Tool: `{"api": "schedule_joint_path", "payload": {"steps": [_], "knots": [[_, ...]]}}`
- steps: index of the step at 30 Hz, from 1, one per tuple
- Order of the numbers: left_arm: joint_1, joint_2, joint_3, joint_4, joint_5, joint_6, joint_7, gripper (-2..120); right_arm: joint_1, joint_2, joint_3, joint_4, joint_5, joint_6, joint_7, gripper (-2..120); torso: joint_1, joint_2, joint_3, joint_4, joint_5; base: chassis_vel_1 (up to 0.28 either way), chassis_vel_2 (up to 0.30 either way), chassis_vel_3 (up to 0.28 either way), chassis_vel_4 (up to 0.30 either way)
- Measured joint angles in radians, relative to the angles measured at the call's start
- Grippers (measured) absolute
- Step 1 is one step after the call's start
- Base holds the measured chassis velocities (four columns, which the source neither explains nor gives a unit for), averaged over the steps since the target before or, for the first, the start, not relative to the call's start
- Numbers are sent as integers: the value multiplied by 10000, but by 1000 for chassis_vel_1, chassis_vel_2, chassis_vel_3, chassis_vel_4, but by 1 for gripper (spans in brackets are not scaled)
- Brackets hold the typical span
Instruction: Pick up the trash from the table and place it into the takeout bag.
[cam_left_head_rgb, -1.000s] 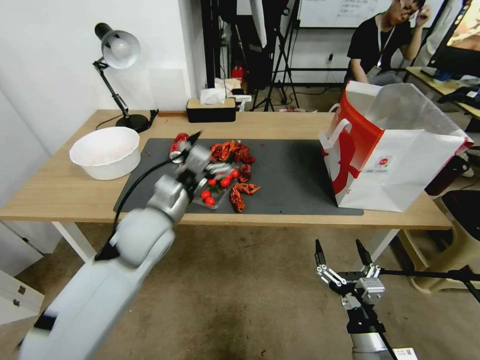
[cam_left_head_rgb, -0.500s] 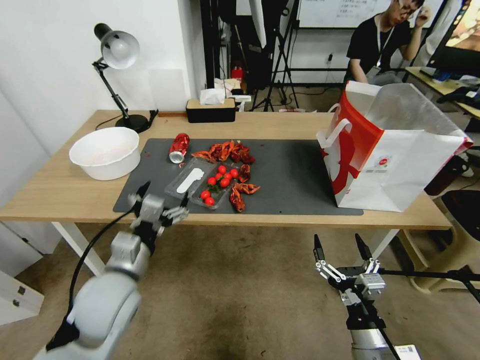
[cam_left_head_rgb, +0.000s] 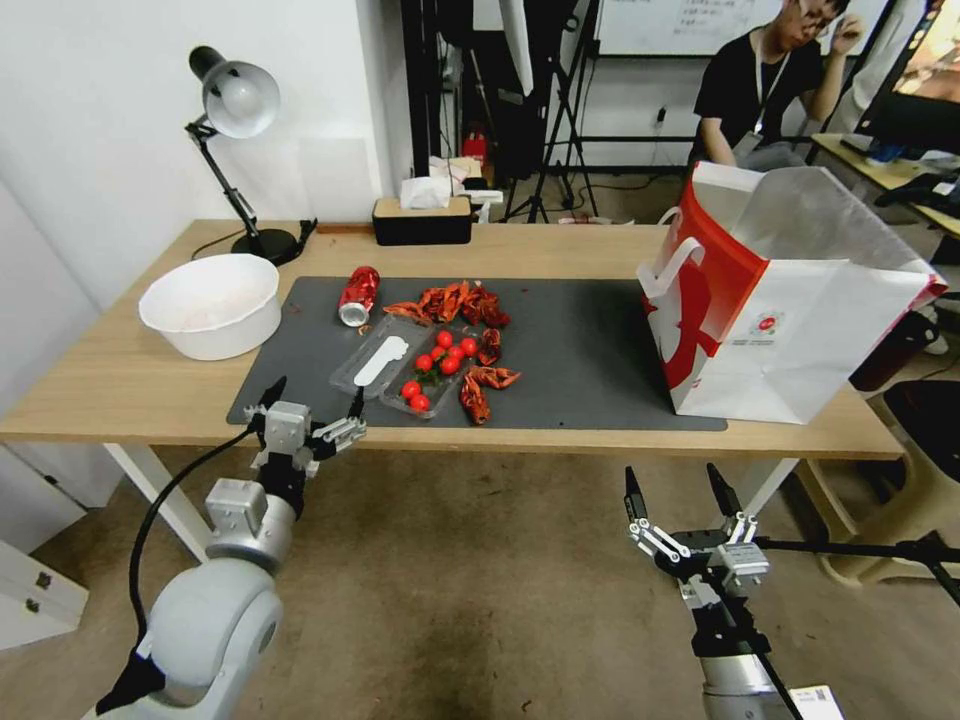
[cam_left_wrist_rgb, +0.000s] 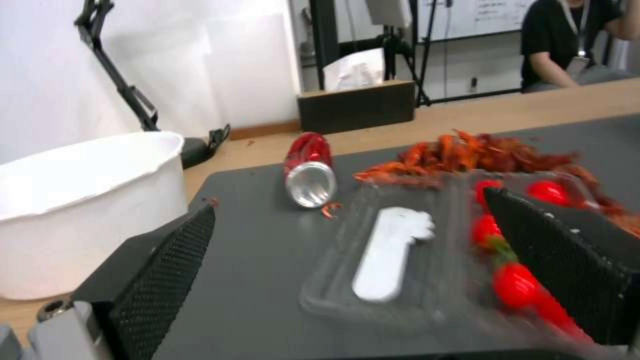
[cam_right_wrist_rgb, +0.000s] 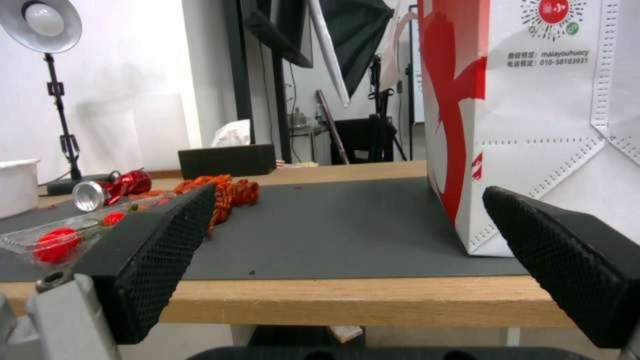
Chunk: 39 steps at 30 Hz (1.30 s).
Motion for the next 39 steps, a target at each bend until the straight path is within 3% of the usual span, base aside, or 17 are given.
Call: {"api": "schedule_joint_path", "payload": {"steps": [8, 12, 23, 32, 39], "knots": [[-2226, 561, 672, 1211, -1818, 724, -305, 100, 50, 17, 3, 6, 4, -94, 1, 100, 1, -1, 1, -1, 2, 0, 0, 0, 0], [-3874, 767, 1392, 2138, -2738, 1268, -529, 100, 100, -4, 13, 2, 2, -226, 5, 100, 1, -1, 1, -2, 0, 0, 0, 0, 0], [-6272, 1049, 2114, 3992, -3343, 1514, -499, 100, 455, -204, -87, -226, 88, -488, 33, 100, 1, -1, 1, 0, -1, 0, 0, 0, 0], [-8335, 598, 3399, 6611, -3500, 1502, -87, 100, 495, -120, -85, -376, 103, -504, 40, 100, 1, 0, 1, -2, 1, 0, 0, 0, 0], [-9204, 400, 3829, 7866, -3153, 1686, 278, 100, 471, -121, 15, -529, 242, -464, 41, 100, 1, 0, 0, 0, 2, 0, 0, 0, 0]]}}
